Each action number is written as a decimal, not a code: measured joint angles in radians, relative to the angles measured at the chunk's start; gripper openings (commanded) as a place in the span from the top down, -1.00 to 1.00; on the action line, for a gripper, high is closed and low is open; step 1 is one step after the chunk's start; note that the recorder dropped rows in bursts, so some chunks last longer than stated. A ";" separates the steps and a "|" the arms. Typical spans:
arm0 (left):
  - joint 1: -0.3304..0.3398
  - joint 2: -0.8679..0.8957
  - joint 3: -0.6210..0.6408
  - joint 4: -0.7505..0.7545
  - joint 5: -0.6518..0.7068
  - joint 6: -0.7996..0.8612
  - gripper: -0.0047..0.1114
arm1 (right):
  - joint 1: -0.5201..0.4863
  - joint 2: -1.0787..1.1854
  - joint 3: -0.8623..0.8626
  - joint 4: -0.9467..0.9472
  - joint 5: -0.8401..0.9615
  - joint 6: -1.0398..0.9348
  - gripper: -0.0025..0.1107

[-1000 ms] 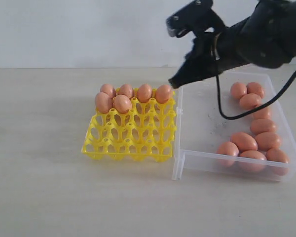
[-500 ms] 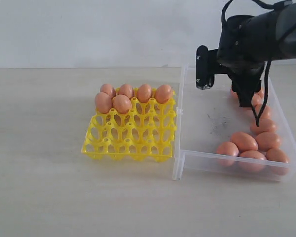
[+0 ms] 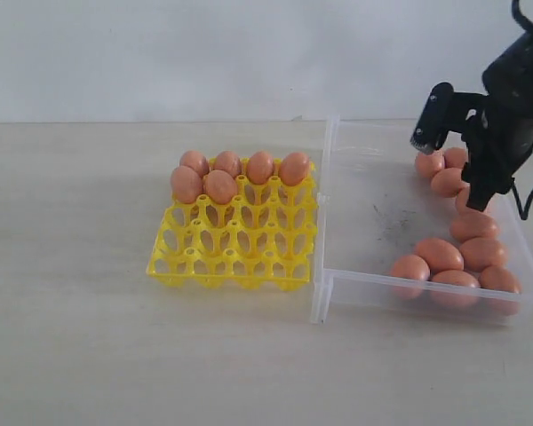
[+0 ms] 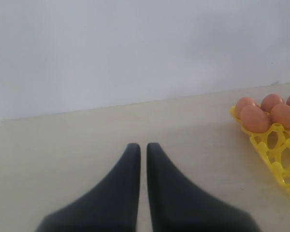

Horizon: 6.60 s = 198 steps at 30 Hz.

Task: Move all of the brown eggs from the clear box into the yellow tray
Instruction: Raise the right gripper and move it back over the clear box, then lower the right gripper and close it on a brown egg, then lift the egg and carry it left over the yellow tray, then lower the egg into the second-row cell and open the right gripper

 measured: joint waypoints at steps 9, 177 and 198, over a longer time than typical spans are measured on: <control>0.000 0.000 0.000 0.002 0.000 0.000 0.85 | -0.060 0.002 -0.033 0.509 -0.083 -0.400 0.35; -0.058 0.000 0.000 0.002 0.000 0.000 0.85 | 0.241 0.296 0.168 -0.029 -1.454 0.774 0.96; -0.058 0.000 0.000 0.002 0.000 0.000 0.85 | 0.241 0.292 0.168 -0.014 -1.416 0.793 -0.40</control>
